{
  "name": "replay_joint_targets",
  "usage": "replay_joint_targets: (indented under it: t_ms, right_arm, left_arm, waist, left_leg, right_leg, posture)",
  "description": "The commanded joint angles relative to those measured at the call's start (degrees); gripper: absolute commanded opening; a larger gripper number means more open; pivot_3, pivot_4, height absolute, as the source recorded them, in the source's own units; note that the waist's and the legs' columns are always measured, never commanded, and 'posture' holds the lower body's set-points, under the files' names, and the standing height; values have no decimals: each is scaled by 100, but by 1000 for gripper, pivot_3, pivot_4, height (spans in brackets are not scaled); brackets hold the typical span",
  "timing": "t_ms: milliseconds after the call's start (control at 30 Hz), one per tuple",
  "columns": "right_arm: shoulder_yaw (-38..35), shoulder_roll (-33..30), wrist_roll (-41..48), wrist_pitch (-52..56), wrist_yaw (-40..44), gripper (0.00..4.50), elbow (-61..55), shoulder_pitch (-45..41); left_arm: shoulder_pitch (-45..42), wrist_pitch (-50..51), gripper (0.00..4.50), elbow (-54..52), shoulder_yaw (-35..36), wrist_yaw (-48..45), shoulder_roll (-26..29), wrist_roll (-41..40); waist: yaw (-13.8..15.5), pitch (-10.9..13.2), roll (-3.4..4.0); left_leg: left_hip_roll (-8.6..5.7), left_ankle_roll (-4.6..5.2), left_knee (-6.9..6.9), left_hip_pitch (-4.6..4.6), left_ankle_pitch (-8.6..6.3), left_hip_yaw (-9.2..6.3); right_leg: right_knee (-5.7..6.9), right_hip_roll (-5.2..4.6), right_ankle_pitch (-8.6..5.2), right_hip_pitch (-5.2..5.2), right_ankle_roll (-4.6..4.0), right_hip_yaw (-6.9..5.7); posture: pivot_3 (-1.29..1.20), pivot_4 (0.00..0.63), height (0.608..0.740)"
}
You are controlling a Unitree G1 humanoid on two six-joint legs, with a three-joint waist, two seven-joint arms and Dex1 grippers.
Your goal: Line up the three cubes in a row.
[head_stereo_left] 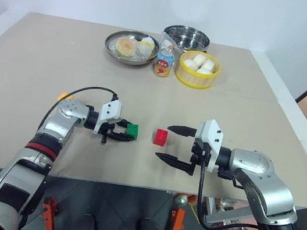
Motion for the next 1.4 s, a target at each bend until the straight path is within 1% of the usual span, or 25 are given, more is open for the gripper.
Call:
replay_joint_targets:
  t_ms: [33,67,100,133,233,300,367,433,533,600,667,733,800,1000,1100,1333,1400]
  right_arm:
    - [-165,9,98,-47,-22,4500,-199,-89]
    - [-158,15,96,-51,-21,4500,-186,-103]
    - [-155,17,95,-54,-18,4500,-177,-111]
    - [-151,20,90,-62,-14,4500,-165,-123]
    - [-162,35,101,-56,-16,4500,-136,-175]
    - [-219,108,205,19,-56,4500,-126,-248]
    - [-301,226,417,182,-112,4500,-126,-339]
    - [-335,310,552,252,-110,4500,-88,-422]
    - [-263,417,560,155,-14,4500,44,-527]
    - [-144,496,458,19,70,4500,194,-617]
    - [-61,521,363,-91,152,4500,300,-666]
    - [31,544,288,-191,230,4500,412,-726]
    - [79,566,242,-256,288,4500,491,-774]
    - [108,538,137,-337,393,4500,575,-816]
    - [89,492,88,-350,402,4500,566,-788]
    - [51,439,75,-308,347,4500,434,-665]
    - [50,420,66,-304,323,4500,400,-639]
  left_arm:
    - [-143,-7,3624,-134,88,-59,102,-42]
    - [-130,21,4031,-213,118,-48,131,-67]
    - [-113,42,4317,-287,140,-41,160,-86]
    - [-77,126,4468,-426,184,-20,209,-132]
    - [118,585,4468,-1055,355,56,452,-327]
    - [392,1224,4468,-1764,569,152,714,-591]
    - [673,1801,4468,-2399,822,370,924,-826]
    - [969,2409,4468,-3024,1170,789,1067,-1065]
    - [1355,3181,4468,-3775,1911,1813,992,-1421]
    - [1631,3425,4468,-4147,2393,2628,769,-1531]
    - [1881,3536,4468,-4372,2672,3231,609,-1514]
    - [2070,3502,4468,-4329,2914,4014,423,-1258]
    - [2159,3383,4468,-4204,3019,4532,327,-1072]
    - [2280,3034,4468,-3800,3082,5250,237,-826]
    - [2288,2940,4468,-3554,3070,5354,282,-791]
    - [2162,2810,4468,-2816,2859,5045,368,-817]
    - [2119,2754,3974,-2689,2783,4878,359,-859]
  waist:
    - [0,0,0]
    - [0,0,0]
    - [0,0,0]
    - [0,0,0]
    - [-7,0,0]
    - [-27,0,1]
    - [-45,0,1]
    - [-30,0,1]
    - [-16,1,1]
    - [-14,0,1]
    - [-12,0,1]
    - [-9,0,1]
    - [-7,0,0]
    - [-6,-1,-1]
    - [-3,-1,-1]
    - [-1,-1,-1]
    - [-1,-1,-1]
  left_leg:
    - [0,0,0,0,0,0]
    - [0,0,0,0,0,0]
    - [0,0,0,0,0,0]
    - [0,0,0,0,0,0]
    - [0,0,0,-1,0,0]
    - [1,0,-3,0,0,0]
    - [3,0,-7,1,0,0]
    - [5,0,-10,2,0,-6]
    - [5,0,-8,0,0,-14]
    - [5,0,-5,1,0,-15]
    - [4,0,0,2,0,-17]
    - [4,0,1,8,0,-18]
    - [3,-1,4,9,1,-18]
    - [3,-2,5,10,1,-19]
    - [3,-2,4,9,1,-19]
    - [3,-2,2,9,1,-19]
    - [3,-2,2,8,1,-19]
  right_leg:
    - [0,0,0,0,0,0]
    - [0,0,0,0,0,0]
    - [0,0,0,0,0,0]
    - [0,0,0,0,0,0]
    - [0,0,0,-1,1,0]
    - [0,0,0,-2,1,1]
    - [2,0,1,-4,3,1]
    - [5,2,2,-3,4,-4]
    - [5,2,1,-2,3,-13]
    - [4,1,1,1,2,-13]
    - [4,1,2,5,3,-15]
    - [4,0,2,11,2,-16]
    - [4,0,3,13,-1,-16]
    - [4,1,5,14,-3,-17]
    - [4,1,6,12,0,-18]
    - [4,1,7,11,0,-18]
    - [3,1,6,11,-1,-18]
  posture:
    - [0,150,740]
    - [0,150,740]
    - [0,150,740]
    - [0,150,740]
    - [0,150,740]
    - [0,150,740]
    - [0,150,740]
    - [0,150,740]
    - [0,150,740]
    - [0,150,740]
    - [0,150,740]
    - [0,150,740]
    - [0,150,740]
    - [0,150,740]
    - [0,150,740]
    - [0,150,740]
    - [0,150,740]
